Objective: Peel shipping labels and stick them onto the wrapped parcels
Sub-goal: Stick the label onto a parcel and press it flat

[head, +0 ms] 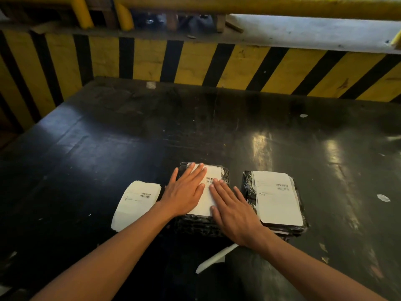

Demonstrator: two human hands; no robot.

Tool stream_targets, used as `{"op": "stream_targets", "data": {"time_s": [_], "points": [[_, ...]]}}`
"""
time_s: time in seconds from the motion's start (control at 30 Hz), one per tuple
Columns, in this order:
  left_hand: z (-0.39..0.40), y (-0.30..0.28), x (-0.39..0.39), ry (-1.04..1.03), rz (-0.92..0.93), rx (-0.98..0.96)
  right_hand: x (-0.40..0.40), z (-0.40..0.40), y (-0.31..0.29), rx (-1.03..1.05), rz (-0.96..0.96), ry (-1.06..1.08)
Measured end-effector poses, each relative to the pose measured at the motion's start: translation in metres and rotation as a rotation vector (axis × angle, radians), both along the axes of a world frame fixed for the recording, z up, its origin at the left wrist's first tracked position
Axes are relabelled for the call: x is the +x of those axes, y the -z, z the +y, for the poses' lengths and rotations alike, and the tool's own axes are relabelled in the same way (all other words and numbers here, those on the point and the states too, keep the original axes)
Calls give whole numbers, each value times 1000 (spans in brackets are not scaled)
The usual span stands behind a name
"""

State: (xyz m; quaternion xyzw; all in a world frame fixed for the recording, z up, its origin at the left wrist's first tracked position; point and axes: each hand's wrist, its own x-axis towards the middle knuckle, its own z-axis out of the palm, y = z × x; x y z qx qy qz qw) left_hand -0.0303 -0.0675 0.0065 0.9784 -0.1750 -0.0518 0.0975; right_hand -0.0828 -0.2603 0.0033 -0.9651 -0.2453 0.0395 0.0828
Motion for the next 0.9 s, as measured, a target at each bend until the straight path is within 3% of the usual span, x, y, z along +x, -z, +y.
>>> {"op": "stream_targets", "data": {"time_s": [0.2,0.37,0.6,0.9], "points": [[31,3,-31,-37,29,-47,-3,3,2,-10,0,0],[29,-4,-41,-66,20,21,-6,2,2,-22,21,-1],[10,-2,-54,86,6,74,-5,1,6,-17,31,3],[60,0,-72,-35,2,37,-7,1,7,-15,15,-9]]}}
